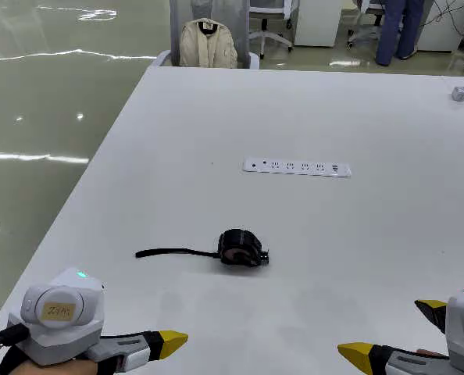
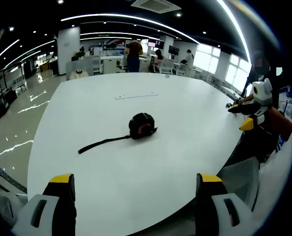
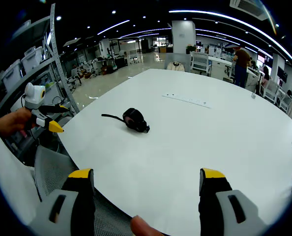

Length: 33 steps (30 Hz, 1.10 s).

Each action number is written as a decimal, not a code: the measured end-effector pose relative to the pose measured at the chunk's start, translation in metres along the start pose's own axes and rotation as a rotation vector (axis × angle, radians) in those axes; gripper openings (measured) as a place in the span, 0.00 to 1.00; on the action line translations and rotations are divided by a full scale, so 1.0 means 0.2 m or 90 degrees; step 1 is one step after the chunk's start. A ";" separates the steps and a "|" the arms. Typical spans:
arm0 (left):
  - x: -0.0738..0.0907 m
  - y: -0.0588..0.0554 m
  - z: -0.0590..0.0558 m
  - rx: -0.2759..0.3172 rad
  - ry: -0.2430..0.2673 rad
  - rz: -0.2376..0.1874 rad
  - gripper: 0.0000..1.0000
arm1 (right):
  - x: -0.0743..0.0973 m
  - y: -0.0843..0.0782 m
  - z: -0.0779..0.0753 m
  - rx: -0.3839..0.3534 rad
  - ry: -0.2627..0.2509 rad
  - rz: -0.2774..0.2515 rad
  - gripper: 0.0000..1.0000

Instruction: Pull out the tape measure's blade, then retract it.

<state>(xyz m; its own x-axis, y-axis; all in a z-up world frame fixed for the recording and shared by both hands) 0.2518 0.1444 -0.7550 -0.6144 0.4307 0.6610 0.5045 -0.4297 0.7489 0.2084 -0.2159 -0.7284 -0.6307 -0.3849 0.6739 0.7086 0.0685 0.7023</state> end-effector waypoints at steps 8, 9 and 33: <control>0.00 0.00 0.00 0.000 0.001 -0.001 1.00 | 0.00 -0.01 0.01 -0.001 0.001 0.000 0.91; 0.00 0.00 0.00 0.002 0.001 -0.002 1.00 | 0.00 -0.01 0.01 -0.001 0.001 0.000 0.91; -0.07 0.04 -0.02 0.006 -0.013 -0.003 1.00 | -0.06 0.01 0.00 0.008 0.008 0.007 0.89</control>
Point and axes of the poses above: the centre of the closed fingertips' face, and the gripper's own axes: x roughly backward along the fingers, z roughly to its left, y roughly out of its top, the point moved 5 cm from there along x, roughly backward along the fingers, and after that the axes turned 11 degrees about -x, right-handed, at the moved point
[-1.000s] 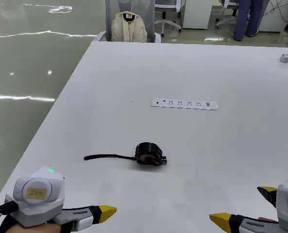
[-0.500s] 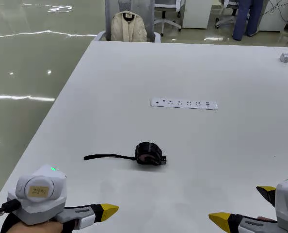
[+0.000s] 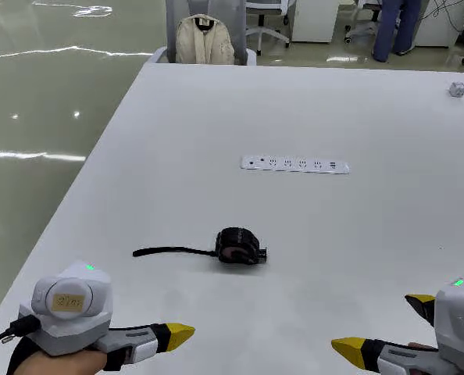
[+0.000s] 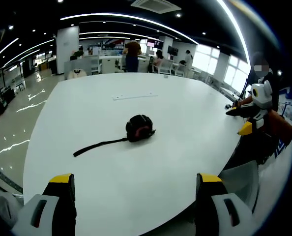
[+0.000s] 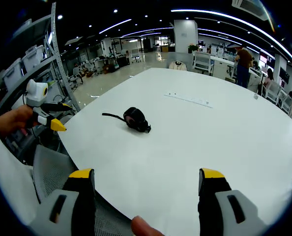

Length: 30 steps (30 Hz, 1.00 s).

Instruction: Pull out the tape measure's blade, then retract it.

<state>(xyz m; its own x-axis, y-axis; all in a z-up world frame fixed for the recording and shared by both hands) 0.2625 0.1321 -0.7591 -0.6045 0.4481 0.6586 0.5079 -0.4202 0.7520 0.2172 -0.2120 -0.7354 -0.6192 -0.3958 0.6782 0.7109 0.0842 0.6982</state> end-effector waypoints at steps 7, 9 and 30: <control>-0.02 0.01 -0.01 0.003 -0.003 0.000 1.00 | -0.02 0.00 0.00 0.010 0.004 0.002 0.89; -0.03 0.01 -0.01 0.003 -0.004 0.001 1.00 | -0.03 0.00 -0.01 0.011 0.004 0.004 0.88; -0.13 0.05 -0.02 0.002 -0.020 0.004 1.00 | -0.13 0.01 -0.03 0.020 0.014 0.019 0.87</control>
Point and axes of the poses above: the centre of the closed fingertips' face, and the gripper's own axes: x roughly backward along the fingers, z roughly to its left, y roughly out of its top, the point moved 5 cm from there along x, roughly backward along the fingers, and after that the axes turned 11 degrees about -x, right-handed, at the moved point
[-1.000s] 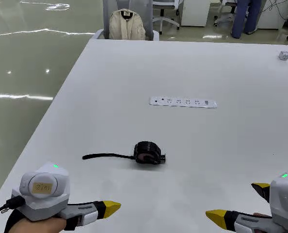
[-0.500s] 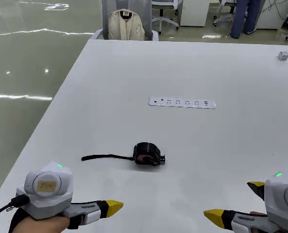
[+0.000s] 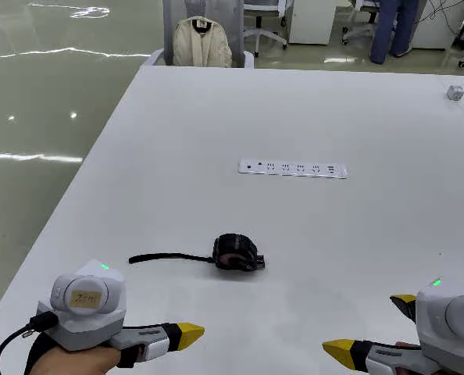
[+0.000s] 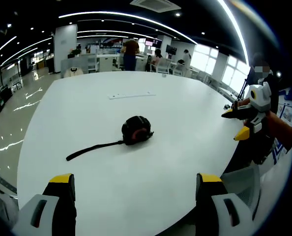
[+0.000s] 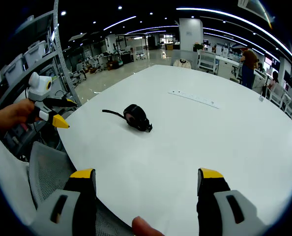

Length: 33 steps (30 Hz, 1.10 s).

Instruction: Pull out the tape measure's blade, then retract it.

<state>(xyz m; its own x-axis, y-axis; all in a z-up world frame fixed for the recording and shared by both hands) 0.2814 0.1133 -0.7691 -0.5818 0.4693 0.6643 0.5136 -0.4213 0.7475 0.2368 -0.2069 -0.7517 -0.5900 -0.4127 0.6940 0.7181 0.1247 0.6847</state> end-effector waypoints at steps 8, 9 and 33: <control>-0.05 0.00 0.00 -0.004 -0.005 0.005 1.00 | -0.05 0.02 -0.01 0.007 0.005 0.007 0.86; -0.05 0.01 0.00 -0.004 -0.006 0.006 1.00 | -0.06 0.02 -0.01 0.008 0.006 0.007 0.86; -0.19 0.11 -0.01 -0.010 -0.023 0.001 1.00 | -0.17 0.04 -0.01 0.021 0.024 0.023 0.82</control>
Point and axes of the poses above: the centre of the closed fingertips' face, and the gripper's own axes: x roughly backward along the fingers, z roughly to its left, y roughly out of its top, the point moved 5 cm from there along x, roughly backward along the fingers, and after that the axes turned 11 degrees about -x, right-handed, at the moved point
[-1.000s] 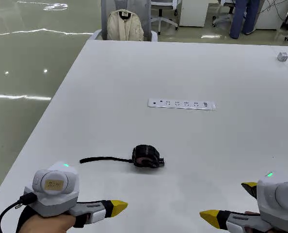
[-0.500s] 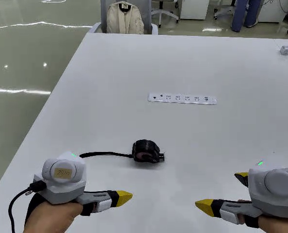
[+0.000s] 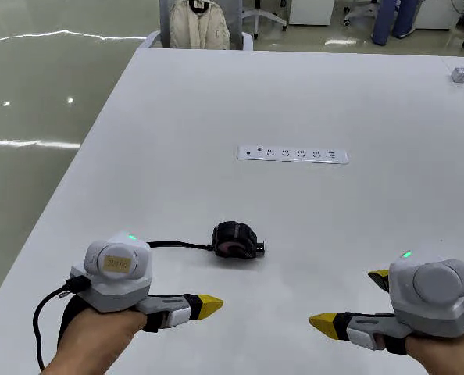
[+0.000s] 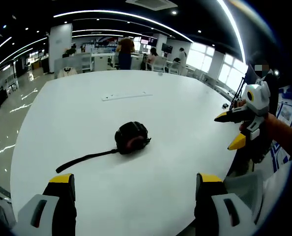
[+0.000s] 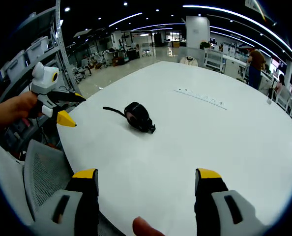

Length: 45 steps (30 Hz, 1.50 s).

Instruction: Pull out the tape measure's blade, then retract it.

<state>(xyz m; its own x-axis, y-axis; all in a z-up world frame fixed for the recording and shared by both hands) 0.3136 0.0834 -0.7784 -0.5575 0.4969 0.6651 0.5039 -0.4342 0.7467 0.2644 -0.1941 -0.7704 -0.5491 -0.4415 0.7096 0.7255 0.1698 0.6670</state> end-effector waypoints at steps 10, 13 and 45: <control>-0.06 0.03 0.01 0.008 -0.002 -0.003 1.00 | -0.06 0.01 -0.01 0.010 0.006 0.013 0.81; -0.07 0.03 0.01 0.010 -0.007 -0.002 1.00 | -0.07 0.02 -0.01 0.014 0.006 0.017 0.80; -0.24 0.04 0.07 -0.004 -0.027 0.023 0.98 | -0.28 0.09 -0.04 0.042 0.029 0.041 0.77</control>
<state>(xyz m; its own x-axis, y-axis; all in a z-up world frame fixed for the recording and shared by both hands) 0.3532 0.0671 -0.8052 -0.5102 0.5123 0.6909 0.5186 -0.4576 0.7222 0.3116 -0.1725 -0.7996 -0.4810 -0.4673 0.7418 0.7294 0.2561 0.6343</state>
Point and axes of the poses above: the centre of the closed fingertips' face, and the gripper's own axes: x roughly backward along the fingers, z roughly to its left, y roughly out of its top, the point moved 5 cm from there along x, roughly backward along the fingers, and after that the axes turned 11 degrees about -x, right-handed, at the moved point
